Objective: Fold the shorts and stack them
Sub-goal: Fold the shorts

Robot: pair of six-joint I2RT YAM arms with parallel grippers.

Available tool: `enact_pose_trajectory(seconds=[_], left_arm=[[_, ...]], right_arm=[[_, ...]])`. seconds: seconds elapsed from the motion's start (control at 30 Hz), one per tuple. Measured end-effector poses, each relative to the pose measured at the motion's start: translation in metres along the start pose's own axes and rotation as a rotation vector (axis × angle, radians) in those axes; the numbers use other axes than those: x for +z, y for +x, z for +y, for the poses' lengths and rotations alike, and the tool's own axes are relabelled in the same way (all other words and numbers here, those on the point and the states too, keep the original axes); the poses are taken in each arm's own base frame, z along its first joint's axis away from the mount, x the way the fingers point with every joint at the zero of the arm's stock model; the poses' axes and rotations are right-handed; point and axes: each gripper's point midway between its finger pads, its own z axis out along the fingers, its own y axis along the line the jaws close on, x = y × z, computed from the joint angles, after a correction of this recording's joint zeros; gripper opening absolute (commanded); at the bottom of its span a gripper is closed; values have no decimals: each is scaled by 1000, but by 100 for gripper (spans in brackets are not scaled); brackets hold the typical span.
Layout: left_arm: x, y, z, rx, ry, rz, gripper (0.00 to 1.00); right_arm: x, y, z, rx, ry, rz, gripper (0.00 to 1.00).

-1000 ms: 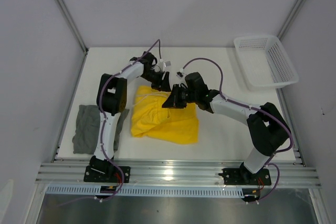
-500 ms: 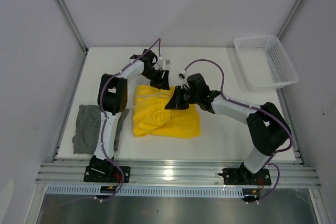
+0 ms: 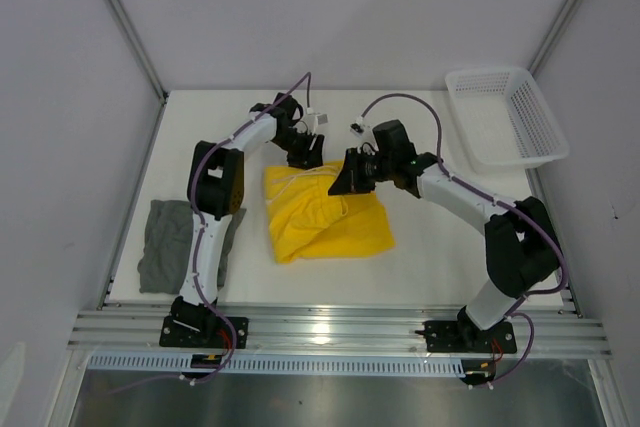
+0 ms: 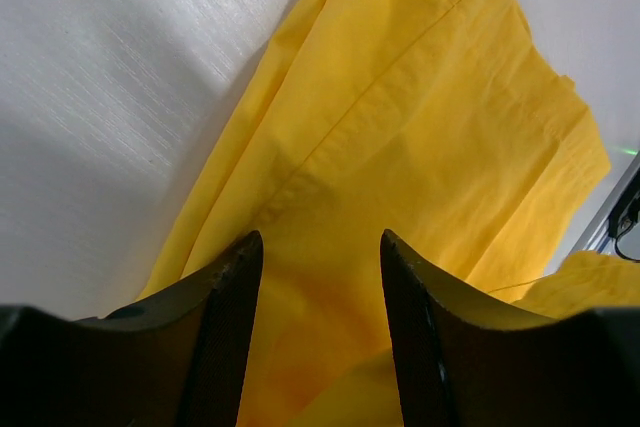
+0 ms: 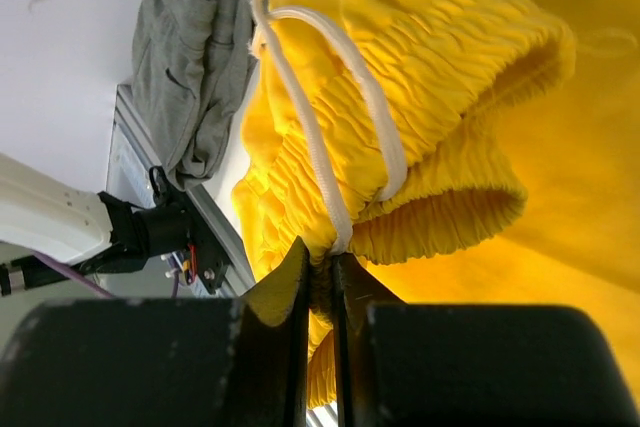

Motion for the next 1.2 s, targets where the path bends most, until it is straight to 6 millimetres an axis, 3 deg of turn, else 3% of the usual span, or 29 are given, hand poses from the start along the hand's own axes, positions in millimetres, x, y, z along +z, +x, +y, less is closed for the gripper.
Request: enact_pose_trajectory(seconds=[0.2, 0.3, 0.83, 0.97, 1.2], left_arm=[[1, 0, -1, 18, -4, 2, 55], [1, -1, -1, 21, -9, 3, 54], [1, 0, 0, 39, -15, 6, 53], [1, 0, 0, 43, -16, 7, 52], [1, 0, 0, 48, -20, 9, 52]], right_arm=[[-19, -36, 14, -129, -33, -21, 1], [-24, -42, 11, -171, -41, -11, 2], [-5, -4, -92, -36, 77, 112, 0], [-6, 3, -101, -17, 89, 116, 0], [-7, 0, -100, -42, 82, 114, 0]])
